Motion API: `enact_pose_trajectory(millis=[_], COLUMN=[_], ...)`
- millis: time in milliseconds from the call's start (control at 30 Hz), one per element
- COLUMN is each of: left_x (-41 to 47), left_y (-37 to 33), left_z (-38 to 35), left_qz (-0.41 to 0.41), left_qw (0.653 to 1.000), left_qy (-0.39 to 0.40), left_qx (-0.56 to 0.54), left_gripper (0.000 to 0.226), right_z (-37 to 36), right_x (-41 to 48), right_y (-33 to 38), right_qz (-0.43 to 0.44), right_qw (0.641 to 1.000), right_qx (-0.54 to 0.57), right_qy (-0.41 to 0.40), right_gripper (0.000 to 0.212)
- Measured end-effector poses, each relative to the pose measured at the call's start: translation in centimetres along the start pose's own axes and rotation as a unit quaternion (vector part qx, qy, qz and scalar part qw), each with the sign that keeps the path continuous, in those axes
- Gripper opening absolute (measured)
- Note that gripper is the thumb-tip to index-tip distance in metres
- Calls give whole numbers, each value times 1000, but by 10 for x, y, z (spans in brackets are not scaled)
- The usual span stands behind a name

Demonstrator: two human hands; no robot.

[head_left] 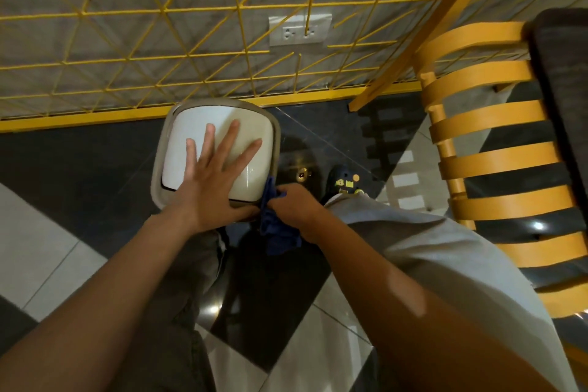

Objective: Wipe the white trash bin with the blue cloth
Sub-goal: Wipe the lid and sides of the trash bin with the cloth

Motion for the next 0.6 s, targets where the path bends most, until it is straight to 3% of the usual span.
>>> enact_pose_trajectory(millis=[67,133,233,300,400,500,600], left_x=[-7,-16,-32,-42,-52,-51,-46], left_y=[6,12,16,17,16,20,24], left_z=[2,5,4,-3,-15,-20,-17], left_qz=[-16,-6,107,214,299,291,267], left_qw=[1000,1000,991,959,907,899,900], left_qy=[6,7,11,29,41,12,-4], left_qx=[15,-8,-81,-182,-294,-327,-345], left_gripper=[121,125,136,139,139,132,128], right_z=[-15,-26,-18,5,41,57,56], right_x=[-1,-1,-2,-5,-13,-16,-8], right_y=[-5,-8,-4,9,43,77,92], right_qz=[-7,-12,11,39,114,181,182], right_qw=[999,997,997,994,984,975,979], right_qx=[40,66,82,81,65,33,-51], right_qy=[25,31,-7,-57,-119,-128,-80], right_gripper=[14,21,22,15,29,39,45])
Point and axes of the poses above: each hand's wrist, its own x-axis towards the middle knuckle, its own z-axis out of the back of the hand, y = z × x, the point moved 6 cm from there along x, towards the middle knuckle, and after that the axes turned 12 degrees about y, right-handed, at the moved point
